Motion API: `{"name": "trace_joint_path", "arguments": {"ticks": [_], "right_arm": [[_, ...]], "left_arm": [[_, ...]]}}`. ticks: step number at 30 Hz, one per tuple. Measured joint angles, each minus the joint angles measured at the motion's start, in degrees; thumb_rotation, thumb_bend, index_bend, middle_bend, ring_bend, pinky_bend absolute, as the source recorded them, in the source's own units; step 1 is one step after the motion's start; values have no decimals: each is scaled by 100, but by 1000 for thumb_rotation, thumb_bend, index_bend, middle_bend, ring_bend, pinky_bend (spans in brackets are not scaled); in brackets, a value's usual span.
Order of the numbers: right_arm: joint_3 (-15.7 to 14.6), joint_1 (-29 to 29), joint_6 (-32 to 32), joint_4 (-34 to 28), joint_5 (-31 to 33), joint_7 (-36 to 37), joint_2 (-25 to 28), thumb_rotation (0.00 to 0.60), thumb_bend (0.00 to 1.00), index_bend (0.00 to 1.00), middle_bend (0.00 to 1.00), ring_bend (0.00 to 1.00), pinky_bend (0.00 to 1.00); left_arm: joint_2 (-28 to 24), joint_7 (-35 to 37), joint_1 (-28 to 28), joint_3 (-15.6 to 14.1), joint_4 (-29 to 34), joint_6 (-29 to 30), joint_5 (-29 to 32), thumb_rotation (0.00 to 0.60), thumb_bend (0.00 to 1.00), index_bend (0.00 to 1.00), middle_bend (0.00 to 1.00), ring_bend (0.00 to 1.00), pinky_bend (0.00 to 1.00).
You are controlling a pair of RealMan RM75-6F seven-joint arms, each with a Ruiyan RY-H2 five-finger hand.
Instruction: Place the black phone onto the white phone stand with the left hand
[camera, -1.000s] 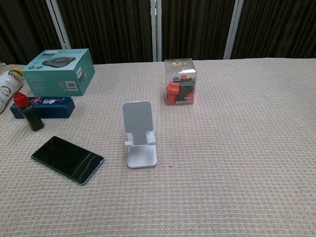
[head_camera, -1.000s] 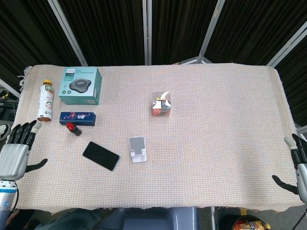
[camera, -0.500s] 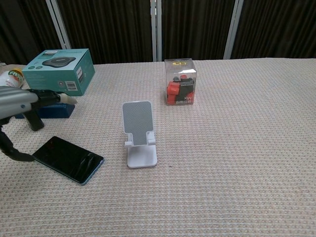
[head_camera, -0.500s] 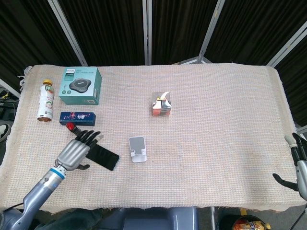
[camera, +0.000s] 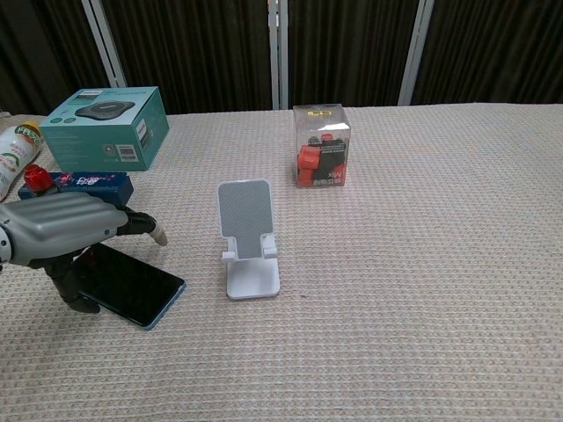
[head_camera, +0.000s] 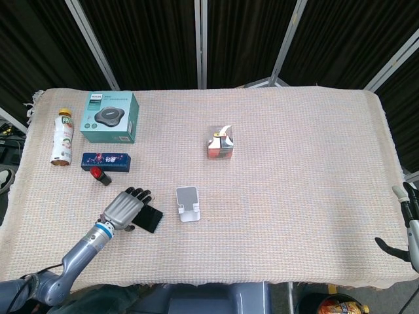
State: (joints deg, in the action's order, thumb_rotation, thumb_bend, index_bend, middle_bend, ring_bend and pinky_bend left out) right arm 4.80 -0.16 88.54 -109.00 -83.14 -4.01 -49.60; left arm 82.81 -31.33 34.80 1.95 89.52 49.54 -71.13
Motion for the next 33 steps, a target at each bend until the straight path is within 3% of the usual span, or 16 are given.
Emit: {"name": "trace_joint_path", "arguments": {"ticks": [14, 22, 33], "right_arm": [[20, 29, -48, -1, 76, -43, -19, 600, 0, 0, 0, 0, 0], [23, 28, -51, -2, 91, -18, -10, 600, 0, 0, 0, 0, 0], [16, 18, -38, -11, 67, 40, 17, 600, 0, 0, 0, 0, 0]], "left_arm": [[241, 53, 3, -88, -370, 63, 137, 600, 0, 273, 206, 230, 295], [419, 145, 2, -145, -561, 152, 64, 600, 39, 475, 386, 392, 402], [153, 437, -34, -144, -246, 518, -353, 600, 22, 482, 390, 395, 405]]}}
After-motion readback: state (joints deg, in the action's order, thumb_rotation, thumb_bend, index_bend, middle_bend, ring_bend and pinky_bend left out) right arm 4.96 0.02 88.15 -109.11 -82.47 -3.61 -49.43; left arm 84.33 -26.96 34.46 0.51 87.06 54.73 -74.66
